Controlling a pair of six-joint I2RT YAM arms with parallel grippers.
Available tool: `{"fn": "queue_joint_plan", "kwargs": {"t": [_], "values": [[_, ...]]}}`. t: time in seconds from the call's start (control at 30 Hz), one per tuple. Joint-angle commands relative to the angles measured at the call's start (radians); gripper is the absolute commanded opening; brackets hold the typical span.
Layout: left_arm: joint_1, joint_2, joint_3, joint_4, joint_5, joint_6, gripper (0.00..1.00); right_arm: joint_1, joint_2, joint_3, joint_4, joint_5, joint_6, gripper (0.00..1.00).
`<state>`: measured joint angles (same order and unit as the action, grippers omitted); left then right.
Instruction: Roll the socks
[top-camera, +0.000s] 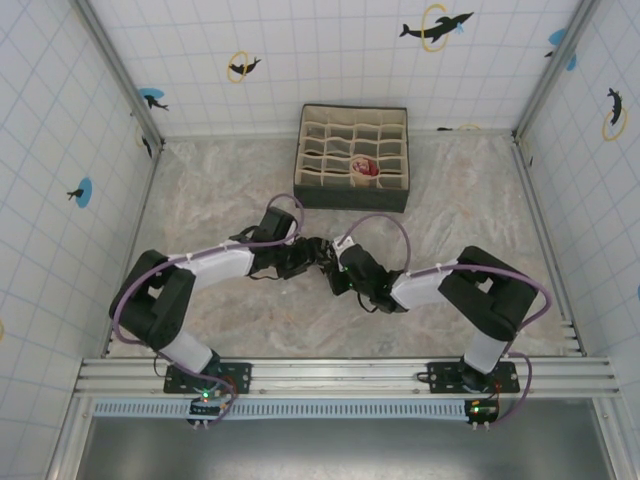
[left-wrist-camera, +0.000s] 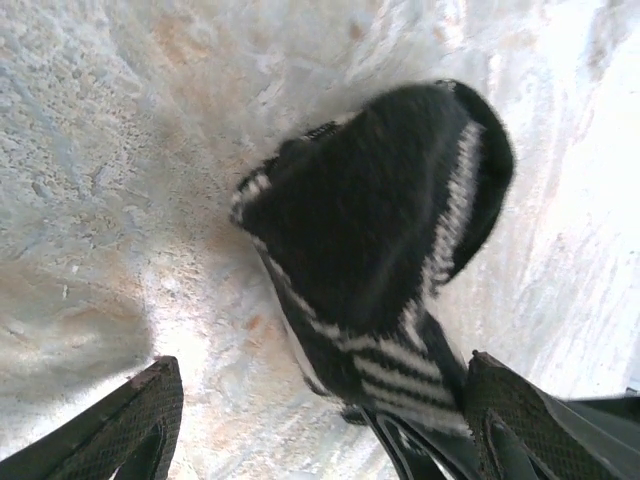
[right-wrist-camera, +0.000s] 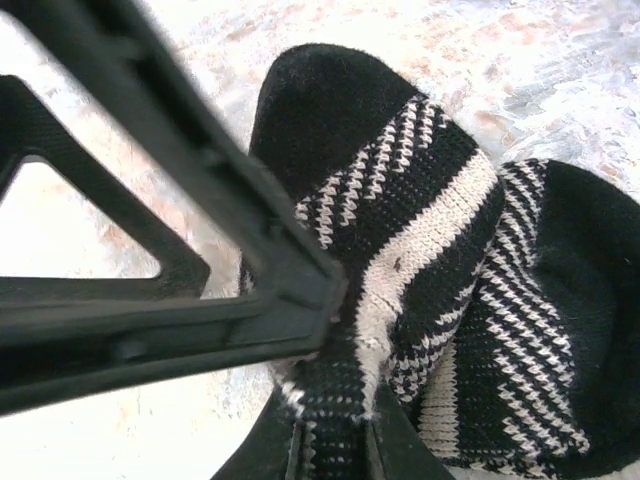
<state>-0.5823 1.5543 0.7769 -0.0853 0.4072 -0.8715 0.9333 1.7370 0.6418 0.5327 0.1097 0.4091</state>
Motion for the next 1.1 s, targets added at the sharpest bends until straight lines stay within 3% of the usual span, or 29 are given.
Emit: {"fn": "queue_joint_plan", "kwargs": {"t": [0.0, 0.23, 0.57, 1.07], "values": [[0.024, -0.075, -0.044, 0.035, -0.025, -0.037, 0.75, -0.052, 0.049, -0.065, -0.058, -0.148, 0.117, 0.0], [0.036, -0.082, -0.073, 0.088, -0.007, -0.044, 0.74, -0.133, 0.057, -0.139, 0.059, -0.288, 0.22, 0.0], [0.036, 0.025, -0.075, 0.187, 0.009, -0.047, 0.72, -0.231, 0.143, -0.172, 0.175, -0.48, 0.454, 0.0], [0.0, 0.189, -0.014, 0.35, 0.011, -0.112, 0.65, -0.269, 0.176, -0.182, 0.214, -0.524, 0.668, 0.0]]}}
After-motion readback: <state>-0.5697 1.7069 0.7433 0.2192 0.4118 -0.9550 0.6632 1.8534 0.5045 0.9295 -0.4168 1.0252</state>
